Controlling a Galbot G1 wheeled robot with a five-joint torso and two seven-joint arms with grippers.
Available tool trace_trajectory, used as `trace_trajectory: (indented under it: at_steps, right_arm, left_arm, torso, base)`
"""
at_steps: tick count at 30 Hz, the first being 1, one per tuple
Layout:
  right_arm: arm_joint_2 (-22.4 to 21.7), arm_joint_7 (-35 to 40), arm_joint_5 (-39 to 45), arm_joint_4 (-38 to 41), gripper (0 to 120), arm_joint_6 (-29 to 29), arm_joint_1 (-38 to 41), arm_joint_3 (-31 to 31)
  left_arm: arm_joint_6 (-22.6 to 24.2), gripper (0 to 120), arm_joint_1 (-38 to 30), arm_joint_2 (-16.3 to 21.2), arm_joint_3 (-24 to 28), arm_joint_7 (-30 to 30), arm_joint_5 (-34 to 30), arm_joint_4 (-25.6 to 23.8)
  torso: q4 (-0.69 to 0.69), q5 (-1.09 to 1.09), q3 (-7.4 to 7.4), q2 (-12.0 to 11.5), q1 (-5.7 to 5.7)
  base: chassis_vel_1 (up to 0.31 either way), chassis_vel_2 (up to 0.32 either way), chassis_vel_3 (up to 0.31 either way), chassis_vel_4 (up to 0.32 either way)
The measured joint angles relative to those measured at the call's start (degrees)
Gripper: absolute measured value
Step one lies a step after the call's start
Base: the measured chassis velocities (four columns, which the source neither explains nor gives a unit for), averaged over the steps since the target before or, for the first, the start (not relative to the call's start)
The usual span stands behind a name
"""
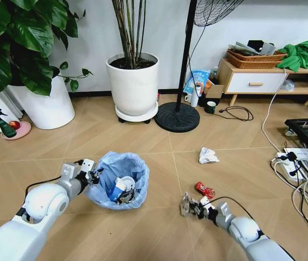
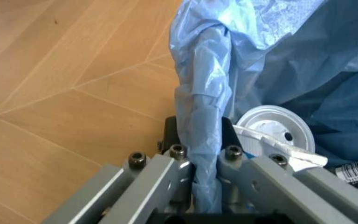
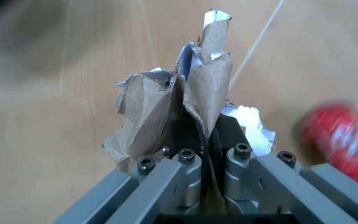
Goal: Pick up the trash bin and place the garbage on the floor into it.
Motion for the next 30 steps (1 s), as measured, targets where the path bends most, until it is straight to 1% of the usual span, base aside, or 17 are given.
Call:
trace_trajectory:
  at_steps: [1,3,7,8,9,11,12,15,17,21,22,24,25,26,29,30]
  right_arm:
    - [-0.8,0.5,1.9,1.9,0,-0.2,0.4,0.5]
    - [-1.0,0.6,2.5,2.6,0,-0.3,0.6,0.6]
    - [-3.9,2.2,8.8,10.6,0,-2.6,2.5,1.6]
    - [-3.9,2.2,8.8,10.6,0,-2.6,2.5,1.6]
    - [-4.7,2.8,10.7,13.6,0,-3.4,3.6,1.8]
    - [-5.8,3.5,13.4,17.8,0,-4.9,5.3,1.7]
    - [-5.8,3.5,13.4,17.8,0,-4.9,5.3,1.7]
    - [-6.9,4.4,16.3,22.5,0,-6.9,8.3,0.9]
    - [-7.7,5.2,19.4,25.6,0,-8.8,11.2,-0.4]
    - [-8.1,5.9,22.3,27.5,0,-10.1,13.4,-1.6]
    - [-8.4,6.3,24.4,28.9,0,-11.3,15.1,-2.7]
    - [-8.7,6.5,27.0,30.5,0,-12.8,17.3,-5.0]
    - [-8.8,6.8,28.0,31.1,0,-13.1,18.2,-6.7]
    - [-8.8,6.8,28.0,31.1,0,-13.1,18.2,-6.7]
    - [-8.5,7.2,28.5,31.8,0,-13.4,20.1,-11.7]
    - [-8.5,7.2,28.5,31.8,0,-13.4,20.1,-11.7]
  left_arm:
    - [0.0,0,0.0,0.1,0.0,0.0,0.0,0.0]
    - [0.0,0,0.1,0.1,0.0,0.0,0.0,0.0]
    - [0.0,0,0.1,0.2,0.2,0.0,-0.1,0.1]
    - [0.0,0,0.1,0.2,0.2,0.0,-0.1,0.1]
    - [0.0,0,0.0,0.2,0.3,0.0,-0.2,0.2]
    - [0.0,0,-0.3,0.2,0.6,0.0,-0.6,0.3]
    - [0.0,0,-0.3,0.2,0.6,0.0,-0.6,0.3]
    - [0.0,0,-0.8,0.3,1.1,0.0,-0.9,0.6]
    - [0.0,0,-1.4,0.4,1.8,-0.1,-1.4,0.8]
    - [0.0,0,-2.0,0.4,2.6,-0.2,-1.7,1.2]
    - [0.0,0,-2.6,0.4,3.3,-0.2,-1.9,1.6]
    - [0.0,0,-3.8,0.3,4.5,-0.3,-2.2,2.4]
    - [0.0,0,-4.5,0.3,5.2,-0.3,-2.5,2.8]
    - [0.0,0,-4.5,0.3,5.2,-0.3,-2.5,2.8]
    - [0.0,0,-7.3,-0.1,7.9,-0.8,-3.5,4.2]
    - [0.0,0,-7.3,-0.1,7.9,-0.8,-3.5,4.2]
  torso:
    - [0.00,0.00,0.00,0.0,0.00]
    - [0.00,-0.02,0.00,0.0,0.00]
    - [0.00,-0.02,0.00,0.0,0.00]
    - [0.00,-0.02,0.00,0.0,0.00]
    - [0.01,-0.04,0.00,0.0,0.00]
    - [0.00,0.00,0.00,0.0,0.00]
    - [0.00,0.00,0.00,0.0,0.00]
    - [0.01,-0.05,0.00,0.0,0.00]
    - [0.01,0.00,0.00,0.0,0.00]
    - [0.01,-0.04,0.00,0.0,0.00]
    - [0.01,-0.01,0.00,0.0,0.00]
    - [0.01,-0.05,0.00,0.0,0.00]
    - [0.01,-0.02,0.00,0.0,0.00]
    - [0.01,-0.02,0.00,0.0,0.00]
    - [0.00,-0.01,0.00,0.0,0.00]
    - [0.00,-0.01,0.00,0.0,0.00]
  base:
    - [0.000,0.000,0.000,0.000]
    - [0.000,0.000,0.000,0.000]
    - [0.000,0.000,0.000,0.000]
    - [0.000,0.000,0.000,0.000]
    - [0.000,0.000,0.000,0.000]
    - [0.000,0.000,0.000,0.000]
    - [0.000,0.000,0.000,0.000]
    - [0.000,0.000,0.000,0.000]
    - [0.000,0.000,0.000,0.000]
    - [0.000,0.000,0.000,0.000]
    - [0.000,0.000,0.000,0.000]
    - [0.000,0.000,0.000,0.000]
    - [0.000,0.000,0.000,0.000]
    - [0.000,0.000,0.000,0.000]
    - [0.000,0.000,0.000,0.000]
    - [0.000,0.000,0.000,0.000]
